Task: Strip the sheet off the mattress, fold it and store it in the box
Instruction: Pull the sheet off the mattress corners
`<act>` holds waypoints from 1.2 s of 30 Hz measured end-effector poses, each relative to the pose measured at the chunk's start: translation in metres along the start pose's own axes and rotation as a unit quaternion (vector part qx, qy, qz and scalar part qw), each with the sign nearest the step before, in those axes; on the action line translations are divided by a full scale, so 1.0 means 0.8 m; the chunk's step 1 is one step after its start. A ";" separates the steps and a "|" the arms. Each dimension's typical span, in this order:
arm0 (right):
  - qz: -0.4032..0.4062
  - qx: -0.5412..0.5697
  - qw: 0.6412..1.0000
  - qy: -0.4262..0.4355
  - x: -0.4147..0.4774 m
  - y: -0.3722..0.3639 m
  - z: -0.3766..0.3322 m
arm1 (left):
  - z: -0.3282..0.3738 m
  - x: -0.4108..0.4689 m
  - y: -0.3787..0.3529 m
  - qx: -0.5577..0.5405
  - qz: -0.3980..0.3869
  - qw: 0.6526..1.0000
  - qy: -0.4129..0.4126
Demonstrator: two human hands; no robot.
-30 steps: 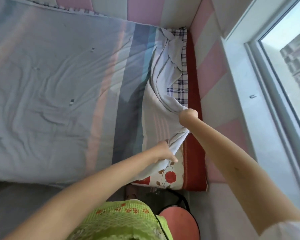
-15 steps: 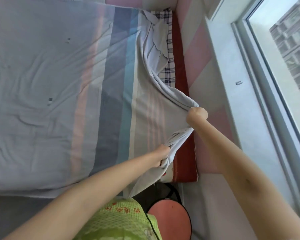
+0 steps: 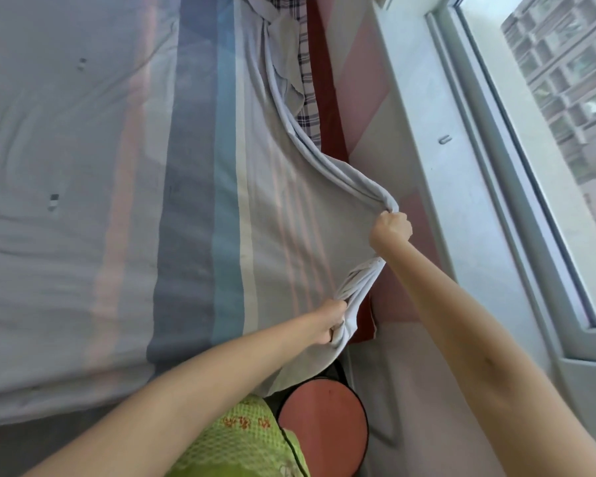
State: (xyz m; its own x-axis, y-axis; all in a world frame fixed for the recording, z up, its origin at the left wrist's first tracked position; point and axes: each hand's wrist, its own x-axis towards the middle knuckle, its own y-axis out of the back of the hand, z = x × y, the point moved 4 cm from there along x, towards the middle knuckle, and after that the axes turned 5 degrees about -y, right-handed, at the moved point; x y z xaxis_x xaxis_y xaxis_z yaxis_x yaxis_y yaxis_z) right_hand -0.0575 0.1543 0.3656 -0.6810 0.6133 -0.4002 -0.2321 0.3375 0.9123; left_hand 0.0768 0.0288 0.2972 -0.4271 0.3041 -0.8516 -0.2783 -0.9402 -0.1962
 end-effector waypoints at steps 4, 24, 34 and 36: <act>0.045 -0.008 0.999 -0.014 -0.004 0.005 -0.002 | -0.006 -0.006 -0.009 0.038 -0.031 0.999 -0.015; -0.201 0.038 0.944 0.259 -0.162 -0.093 -0.317 | -0.016 -0.179 0.328 0.003 0.353 0.878 -0.324; -0.199 0.067 0.801 0.560 -0.463 -0.206 -0.468 | -0.100 -0.345 0.545 -0.131 0.565 0.716 -0.388; -0.158 0.014 0.800 0.579 -0.498 -0.241 -0.482 | -0.118 -0.365 0.585 -0.126 0.557 0.723 -0.389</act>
State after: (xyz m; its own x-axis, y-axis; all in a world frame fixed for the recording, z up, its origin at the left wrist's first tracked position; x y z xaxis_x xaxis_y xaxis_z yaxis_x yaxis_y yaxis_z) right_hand -0.0092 -0.4308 0.3829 -0.7819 -0.5731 -0.2453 -0.5146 0.3713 0.7729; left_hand 0.1524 -0.5146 0.4081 -0.6472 -0.7614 -0.0376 0.7350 -0.6363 0.2342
